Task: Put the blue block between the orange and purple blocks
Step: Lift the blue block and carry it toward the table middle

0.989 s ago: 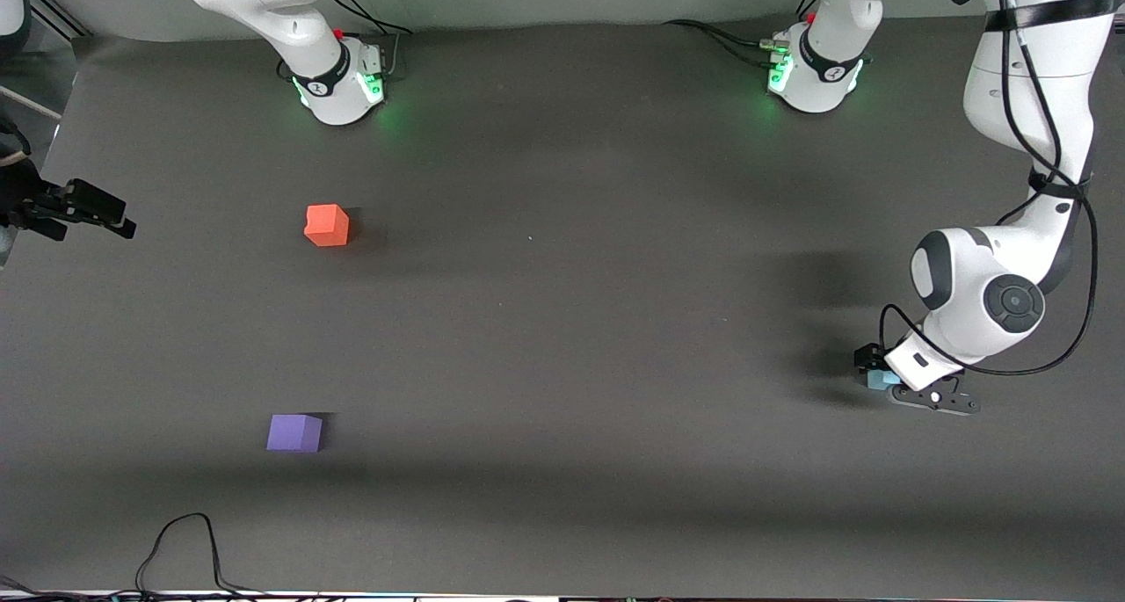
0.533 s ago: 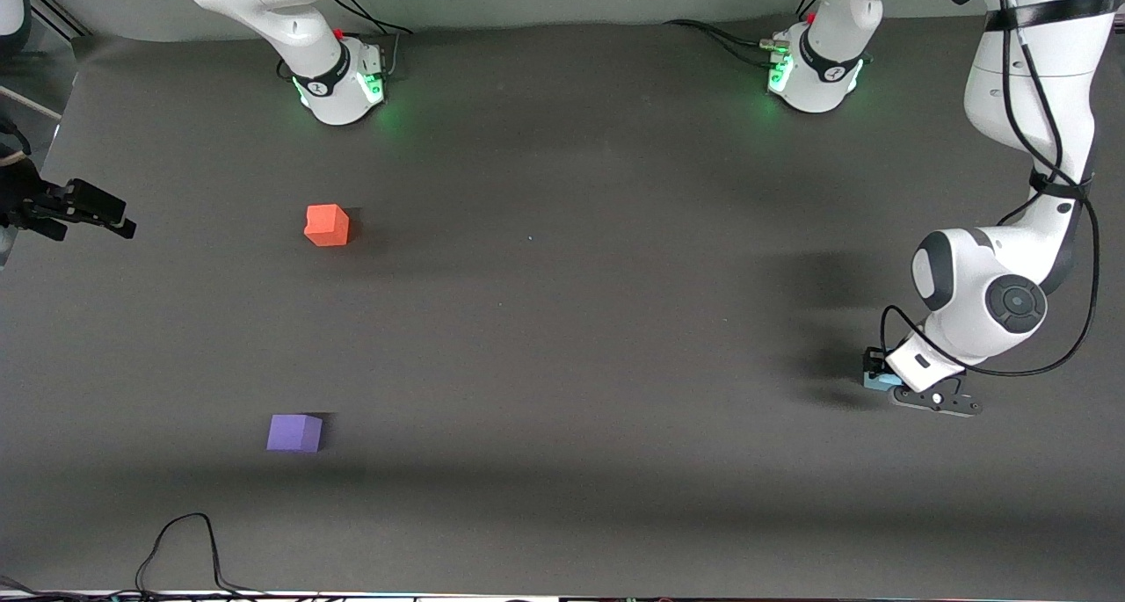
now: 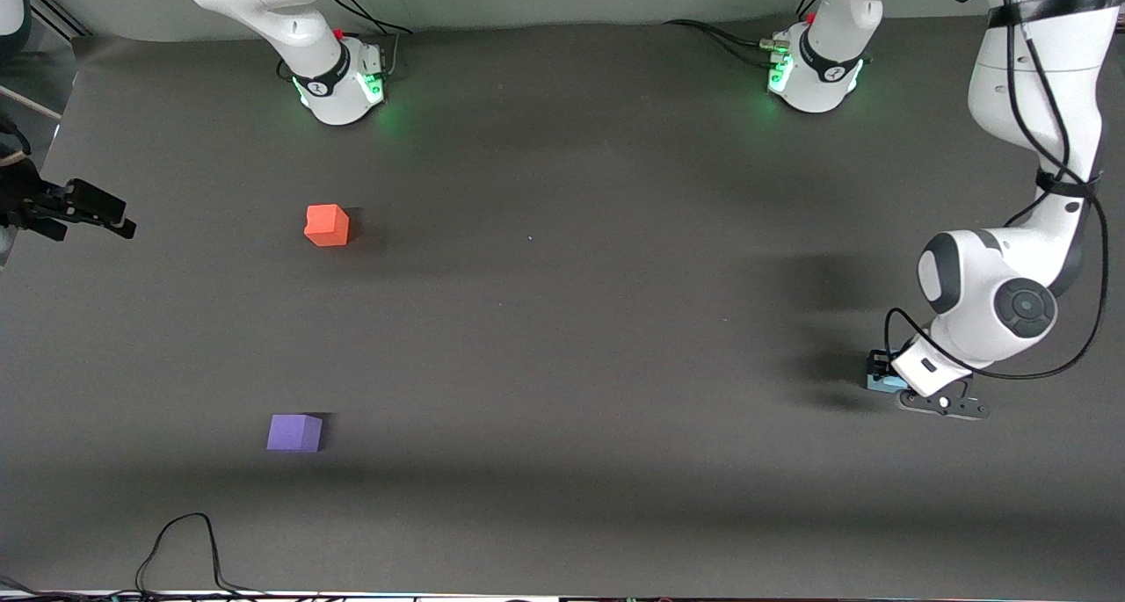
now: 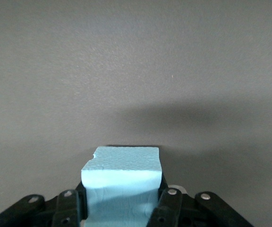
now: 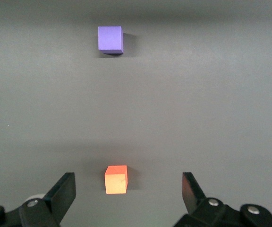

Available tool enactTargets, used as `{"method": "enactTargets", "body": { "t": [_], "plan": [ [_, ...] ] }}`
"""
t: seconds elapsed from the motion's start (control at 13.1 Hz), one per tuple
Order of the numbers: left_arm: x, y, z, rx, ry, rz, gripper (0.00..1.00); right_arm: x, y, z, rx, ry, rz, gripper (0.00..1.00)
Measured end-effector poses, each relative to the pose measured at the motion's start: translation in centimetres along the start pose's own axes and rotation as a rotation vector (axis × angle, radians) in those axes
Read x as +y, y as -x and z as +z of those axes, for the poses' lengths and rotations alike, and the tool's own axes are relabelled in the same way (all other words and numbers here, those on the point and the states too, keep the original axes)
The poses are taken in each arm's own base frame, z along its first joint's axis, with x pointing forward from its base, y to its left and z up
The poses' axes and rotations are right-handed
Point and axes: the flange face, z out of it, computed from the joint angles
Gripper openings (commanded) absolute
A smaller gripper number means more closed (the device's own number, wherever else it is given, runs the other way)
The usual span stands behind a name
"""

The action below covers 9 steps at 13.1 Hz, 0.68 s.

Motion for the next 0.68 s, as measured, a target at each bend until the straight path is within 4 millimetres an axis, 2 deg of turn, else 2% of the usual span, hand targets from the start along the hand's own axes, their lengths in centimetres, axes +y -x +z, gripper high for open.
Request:
{"method": "enactTargets", "body": {
  "t": [0.3,0.46,0.53,0.68],
  "plan": [
    [-0.4,-0.9,-8.8,-0.081,0.015,-0.035,0.42,0.0,0.0,0.0,0.0,0.0,0.0,1.0],
    [0.4,-0.9,-13.4,-0.118,0.024,-0.075,0.42,0.0,-0.1,0.1,-0.002,0.0,0.0,1.0],
    [1.6,-1.1,-15.5,-0.132,0.029,-0.095,0.42,0.0,-0.1,0.2,-0.003,0.0,0.0,1.0],
    [5.8,-1.7,-19.0,-0.153,0.036,-0.137,0.42,0.0,-0.1,0.2,-0.004,0.0,0.0,1.0]
  ]
}}
